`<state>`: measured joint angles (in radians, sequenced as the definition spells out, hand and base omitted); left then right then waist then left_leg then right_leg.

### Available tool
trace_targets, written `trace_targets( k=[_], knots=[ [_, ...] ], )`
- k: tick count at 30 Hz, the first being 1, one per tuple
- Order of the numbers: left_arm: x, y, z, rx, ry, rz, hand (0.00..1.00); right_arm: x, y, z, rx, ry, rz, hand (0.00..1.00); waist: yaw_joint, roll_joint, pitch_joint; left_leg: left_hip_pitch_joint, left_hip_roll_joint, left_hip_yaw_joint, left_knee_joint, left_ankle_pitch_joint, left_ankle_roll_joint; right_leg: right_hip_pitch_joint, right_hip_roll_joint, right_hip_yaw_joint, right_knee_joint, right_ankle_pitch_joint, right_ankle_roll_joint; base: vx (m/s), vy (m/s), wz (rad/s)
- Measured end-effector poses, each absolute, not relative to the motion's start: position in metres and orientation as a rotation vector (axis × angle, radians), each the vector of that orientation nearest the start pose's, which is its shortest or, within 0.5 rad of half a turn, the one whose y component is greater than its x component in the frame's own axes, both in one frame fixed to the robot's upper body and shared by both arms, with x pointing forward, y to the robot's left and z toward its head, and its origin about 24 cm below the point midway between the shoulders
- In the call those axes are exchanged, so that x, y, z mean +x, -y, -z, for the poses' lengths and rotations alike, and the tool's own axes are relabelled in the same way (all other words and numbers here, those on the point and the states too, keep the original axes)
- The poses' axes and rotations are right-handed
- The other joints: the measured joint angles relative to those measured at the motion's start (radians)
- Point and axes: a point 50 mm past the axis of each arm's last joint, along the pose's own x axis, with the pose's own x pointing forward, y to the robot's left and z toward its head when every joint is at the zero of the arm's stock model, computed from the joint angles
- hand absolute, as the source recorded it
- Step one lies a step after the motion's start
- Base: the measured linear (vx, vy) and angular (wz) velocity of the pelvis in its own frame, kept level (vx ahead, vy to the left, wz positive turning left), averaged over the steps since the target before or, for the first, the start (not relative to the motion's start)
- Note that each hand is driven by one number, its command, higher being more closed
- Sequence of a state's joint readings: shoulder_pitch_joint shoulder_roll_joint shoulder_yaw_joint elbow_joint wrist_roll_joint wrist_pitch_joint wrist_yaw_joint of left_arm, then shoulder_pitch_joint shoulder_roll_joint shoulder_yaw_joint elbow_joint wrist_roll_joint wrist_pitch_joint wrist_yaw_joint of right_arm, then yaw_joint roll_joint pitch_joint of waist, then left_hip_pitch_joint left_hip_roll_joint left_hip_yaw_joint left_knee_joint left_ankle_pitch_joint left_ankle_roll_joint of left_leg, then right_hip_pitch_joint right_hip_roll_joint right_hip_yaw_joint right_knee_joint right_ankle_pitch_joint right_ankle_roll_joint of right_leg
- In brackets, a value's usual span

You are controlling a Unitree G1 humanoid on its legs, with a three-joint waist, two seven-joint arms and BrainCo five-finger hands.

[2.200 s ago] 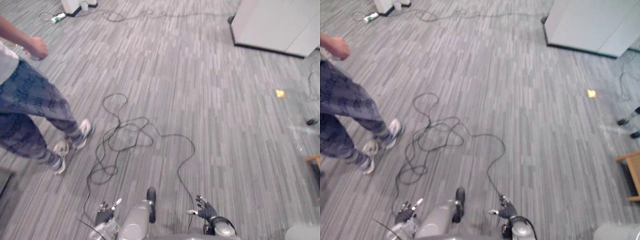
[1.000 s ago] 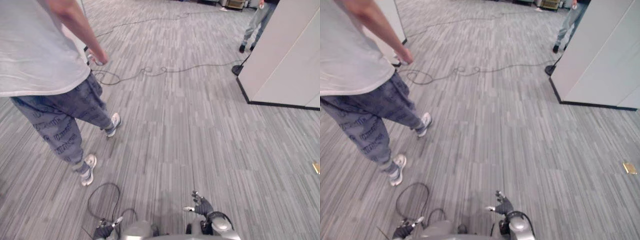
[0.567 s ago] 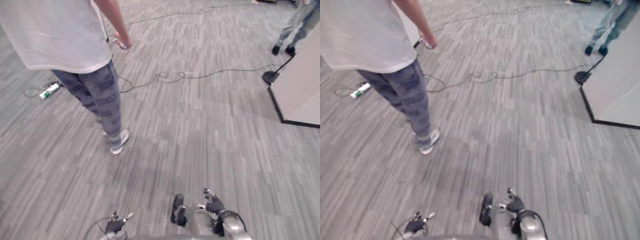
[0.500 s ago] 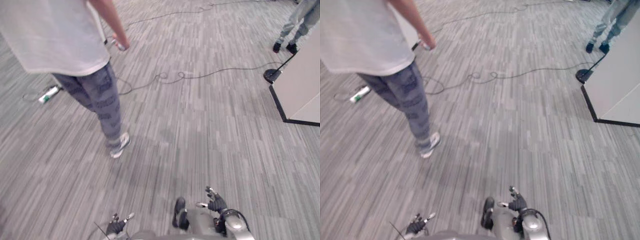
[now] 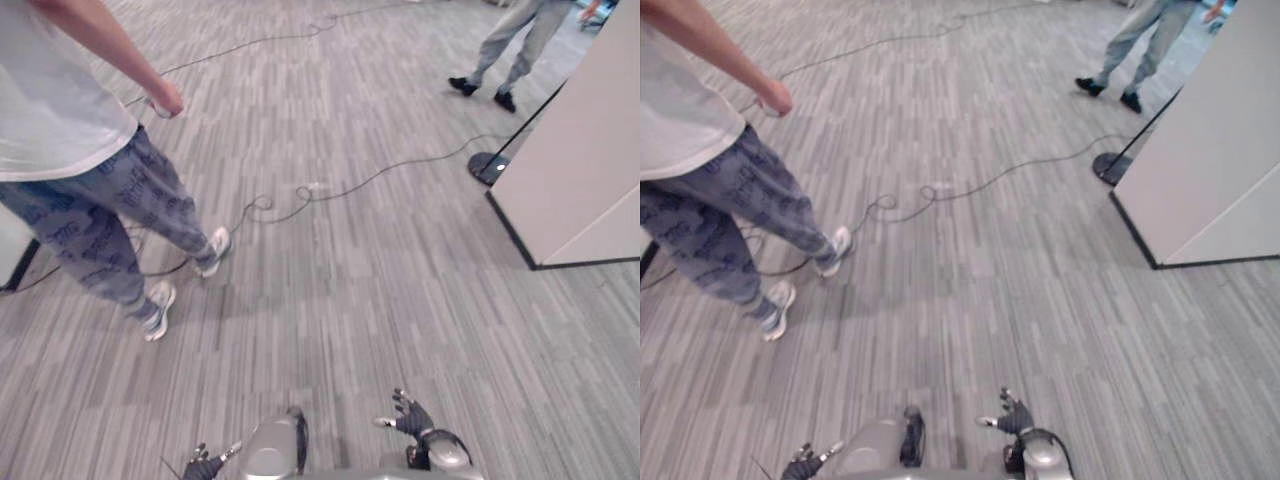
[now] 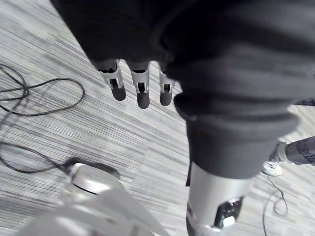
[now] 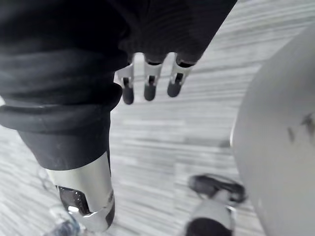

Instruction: Organize washtable

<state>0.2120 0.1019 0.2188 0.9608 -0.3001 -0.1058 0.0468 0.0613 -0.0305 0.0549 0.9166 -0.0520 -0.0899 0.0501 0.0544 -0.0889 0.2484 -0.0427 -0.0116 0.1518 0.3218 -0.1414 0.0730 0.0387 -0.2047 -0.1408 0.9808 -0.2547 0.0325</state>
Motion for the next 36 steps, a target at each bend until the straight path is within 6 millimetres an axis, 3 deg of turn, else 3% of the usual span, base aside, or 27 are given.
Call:
trace_targets(
  k=[2, 4, 6, 7, 9, 10, 11, 12, 13, 14, 15, 16, 18, 20, 22, 23, 24, 25, 26, 27, 28, 29, 30, 31, 32, 34, 36],
  knots=[
    [0.064, -0.228, 0.154, -0.219, -0.993, -0.512, 0.0, 0.139, 0.153, 0.141, -0.077, -0.864, -0.102, 0.0, -0.019, 0.011, -0.004, 0.142, 0.013, 0.003, -0.092, -0.037, 0.005, -0.108, 0.021, -0.09, -0.051, -0.044, -0.031, 0.67, 0.189, -0.06],
    [0.069, -0.228, 0.154, -0.217, -0.981, -0.504, 0.0, 0.144, 0.157, 0.137, -0.087, -0.833, -0.099, 0.0, -0.037, 0.016, -0.003, 0.197, 0.021, 0.004, -0.134, -0.075, 0.005, -0.249, 0.05, -0.136, -0.203, -0.042, -0.024, 0.55, 0.09, -0.01],
    [0.072, -0.225, 0.154, -0.216, -0.978, -0.491, 0.0, 0.145, 0.163, 0.137, -0.102, -0.832, -0.095, 0.0, -0.039, 0.024, -0.002, 0.261, 0.025, 0.023, -0.181, -0.097, -0.022, -0.32, 0.087, -0.194, -0.514, 0.042, -0.009, 0.67, 0.069, -0.08],
    [0.071, -0.225, 0.154, -0.209, -0.982, -0.486, 0.0, 0.145, 0.164, 0.136, -0.092, -0.832, -0.09, 0.0, -0.047, 0.026, 0.0, 0.338, 0.022, 0.027, -0.208, -0.133, -0.07, -0.353, 0.133, -0.213, -0.75, 0.151, -0.008, 0.77, 0.046, -0.03],
    [0.07, -0.224, 0.154, -0.201, -0.988, -0.482, 0.0, 0.147, 0.163, 0.135, -0.089, -0.819, -0.092, 0.0, -0.053, 0.026, 0.0, 0.387, 0.02, 0.016, -0.2, -0.158, -0.109, -0.358, 0.147, -0.208, -0.795, 0.175, -0.015, 0.83, -0.009, 0.26],
    [0.07, -0.226, 0.154, -0.19, -0.984, -0.481, 0.0, 0.144, 0.161, 0.135, -0.083, -0.822, -0.095, 0.0, -0.057, 0.009, -0.014, 0.406, 0.013, -0.025, -0.125, -0.182, -0.139, -0.355, 0.148, -0.17, -0.76, 0.179, -0.045, 0.88, -0.074, 0.72],
    [0.071, -0.226, 0.153, -0.197, -0.975, -0.487, 0.0, 0.143, 0.161, 0.135, -0.078, -0.822, -0.092, 0.0, -0.065, 0.015, -0.02, 0.37, 0.026, -0.074, 0.036, -0.191, -0.149, -0.351, 0.145, -0.147, -0.69, 0.279, -0.136, 0.89, -0.113, 0.86],
    [0.071, -0.223, 0.154, -0.205, -0.978, -0.486, 0.0, 0.142, 0.162, 0.134, -0.081, -0.818, -0.089, 0.0, -0.072, 0.032, -0.029, 0.331, 0.048, -0.088, 0.145, -0.184, -0.161, -0.34, 0.144, -0.167, -0.665, 0.298, -0.133, 0.68, -0.145, 0.83],
    [0.072, -0.213, 0.156, -0.234, -0.984, -0.481, 0.0, 0.141, 0.169, 0.132, -0.098, -0.806, -0.082, 0.0, -0.077, 0.07, -0.046, 0.258, 0.1, -0.098, 0.34, -0.139, -0.206, -0.31, 0.165, -0.196, -0.643, 0.283, -0.138, 0.98, -0.166, 0.36],
    [0.068, -0.202, 0.158, -0.293, -0.989, -0.506, 0.0, 0.145, 0.175, 0.128, -0.12, -0.785, -0.074, 0.0, -0.061, 0.138, -0.048, 0.133, 0.2, -0.073, 0.624, 0.035, -0.211, -0.241, 0.234, -0.195, -0.66, 0.222, -0.162, 0.96, -0.145, -0.08],
    [0.07, -0.202, 0.158, -0.297, -0.982, -0.507, 0.0, 0.147, 0.173, 0.128, -0.114, -0.785, -0.077, 0.0, -0.045, 0.146, -0.045, 0.082, 0.236, -0.047, 0.734, 0.023, -0.197, -0.202, 0.249, -0.189, -0.664, 0.205, -0.166, 0.93, -0.109, -0.42],
    [0.073, -0.205, 0.157, -0.29, -0.975, -0.508, 0.0, 0.147, 0.169, 0.13, -0.105, -0.796, -0.081, 0.0, -0.038, 0.138, -0.04, 0.036, 0.25, -0.025, 0.788, 0.001, -0.176, -0.155, 0.256, -0.176, -0.677, 0.193, -0.173, 0.74, -0.101, -0.35],
    [0.077, -0.211, 0.154, -0.267, -0.956, -0.503, 0.0, 0.147, 0.16, 0.135, -0.083, -0.829, -0.093, 0.0, -0.038, 0.094, -0.015, -0.005, 0.222, 0.027, 0.71, -0.081, -0.175, -0.009, 0.242, -0.142, -0.765, 0.193, -0.173, 0.7, -0.092, -0.17],
    [0.078, -0.218, 0.152, -0.252, -0.934, -0.51, 0.0, 0.145, 0.155, 0.136, -0.068, -0.837, -0.094, 0.0, -0.04, 0.056, -0.008, -0.053, 0.187, 0.1, 0.455, -0.133, -0.163, 0.109, 0.214, -0.13, -0.834, 0.193, -0.171, 0.65, -0.051, -0.06],
    [0.08, -0.217, 0.151, -0.255, -0.926, -0.508, 0.0, 0.145, 0.157, 0.136, -0.075, -0.837, -0.082, 0.0, -0.035, 0.058, -0.009, -0.139, 0.16, 0.114, 0.246, -0.125, -0.163, 0.179, 0.204, -0.123, -0.888, 0.164, -0.127, 0.52, 0.03, -0.09],
    [0.08, -0.216, 0.151, -0.26, -0.926, -0.509, 0.0, 0.144, 0.159, 0.137, -0.081, -0.841, -0.074, 0.0, -0.03, 0.069, -0.008, -0.195, 0.146, 0.096, 0.092, -0.097, -0.189, 0.22, 0.204, -0.113, -0.925, 0.131, -0.093, 0.48, 0.116, -0.35],
    [0.075, -0.212, 0.153, -0.269, -0.948, -0.506, 0.0, 0.141, 0.163, 0.139, -0.092, -0.856, -0.071, 0.0, -0.014, 0.094, -0.016, -0.231, 0.152, 0.089, -0.041, -0.032, -0.202, 0.25, 0.218, -0.099, -0.962, 0.097, -0.059, 0.46, 0.147, -0.47],
    [0.073, -0.21, 0.154, -0.277, -0.954, -0.51, 0.0, 0.137, 0.166, 0.141, -0.1, -0.873, -0.069, 0.0, -0.009, 0.101, -0.019, -0.245, 0.155, 0.084, -0.054, 0.011, -0.205, 0.272, 0.22, -0.095, -0.974, 0.08, -0.044, 0.48, 0.23, -0.63],
    [0.066, -0.21, 0.156, -0.294, -0.969, -0.531, 0.0, 0.135, 0.164, 0.142, -0.092, -0.886, -0.067, 0.0, 0.002, 0.093, -0.027, -0.239, 0.139, 0.078, -0.033, 0.084, -0.181, 0.295, 0.196, -0.078, -0.951, 0.038, -0.016, 0.4, 0.232, -0.48],
    [0.062, -0.21, 0.156, -0.294, -0.979, -0.536, 0.0, 0.132, 0.163, 0.143, -0.088, -0.894, -0.064, 0.0, 0.007, 0.082, -0.037, -0.227, 0.118, 0.083, -0.032, 0.107, -0.172, 0.296, 0.173, -0.068, -0.923, 0.015, -0.003, 0.55, 0.3, -0.4],
    [0.06, -0.213, 0.156, -0.287, -0.984, -0.542, 0.0, 0.125, 0.164, 0.145, -0.084, -0.91, -0.06, 0.0, 0.008, 0.068, -0.045, -0.199, 0.082, 0.077, -0.035, 0.126, -0.146, 0.275, 0.131, -0.054, -0.798, -0.011, 0.013, 0.57, 0.302, -0.18],
    [0.057, -0.214, 0.157, -0.285, -0.992, -0.547, 0.0, 0.122, 0.167, 0.146, -0.058, -0.917, -0.03, 0.0, 0.004, 0.052, -0.039, -0.156, 0.058, 0.07, -0.037, 0.135, -0.122, 0.199, 0.092, -0.044, -0.573, -0.014, 0.022, 0.57, 0.3, -0.09],
    [0.056, -0.217, 0.157, -0.278, -0.993, -0.55, 0.0, 0.122, 0.166, 0.146, -0.05, -0.914, -0.02, 0.0, 0.0, 0.048, -0.041, -0.128, 0.046, 0.071, -0.036, 0.126, -0.103, 0.16, 0.069, -0.037, -0.443, 0.002, 0.032, 0.55, 0.297, 0.09],
    [0.055, -0.227, 0.155, -0.251, -0.998, -0.558, 0.0, 0.126, 0.163, 0.145, -0.034, -0.904, -0.018, 0.0, -0.015, 0.005, -0.023, -0.057, 0.004, 0.068, -0.041, 0.093, -0.06, 0.082, 0.004, -0.018, -0.189, 0.116, 0.027, 0.53, 0.266, 0.37],
    [0.055, -0.233, 0.155, -0.235, -1.003, -0.561, 0.0, 0.128, 0.158, 0.145, -0.021, -0.896, -0.022, 0.0, -0.035, -0.009, -0.01, 0.014, -0.024, 0.051, -0.056, 0.056, -0.052, 0.027, -0.04, -0.021, -0.017, 0.144, 0.023, 0.62, 0.275, 0.43],
    [0.057, -0.233, 0.155, -0.238, -1.008, -0.559, 0.0, 0.128, 0.159, 0.144, -0.033, -0.892, -0.032, 0.0, -0.037, -0.008, -0.009, 0.112, -0.03, 0.035, -0.115, 0.027, -0.046, -0.062, -0.04, -0.043, 0.064, 0.093, -0.003, 0.55, 0.215, 0.27],
    [0.059, -0.231, 0.155, -0.243, -1.007, -0.551, 0.0, 0.129, 0.162, 0.143, -0.038, -0.876, -0.026, 0.0, -0.046, 0.001, -0.012, 0.178, -0.03, 0.016, -0.171, 0.01, -0.038, -0.166, -0.015, -0.09, -0.011, 0.021, 0.004, 0.41, 0.125, 0.22]
  ],
)
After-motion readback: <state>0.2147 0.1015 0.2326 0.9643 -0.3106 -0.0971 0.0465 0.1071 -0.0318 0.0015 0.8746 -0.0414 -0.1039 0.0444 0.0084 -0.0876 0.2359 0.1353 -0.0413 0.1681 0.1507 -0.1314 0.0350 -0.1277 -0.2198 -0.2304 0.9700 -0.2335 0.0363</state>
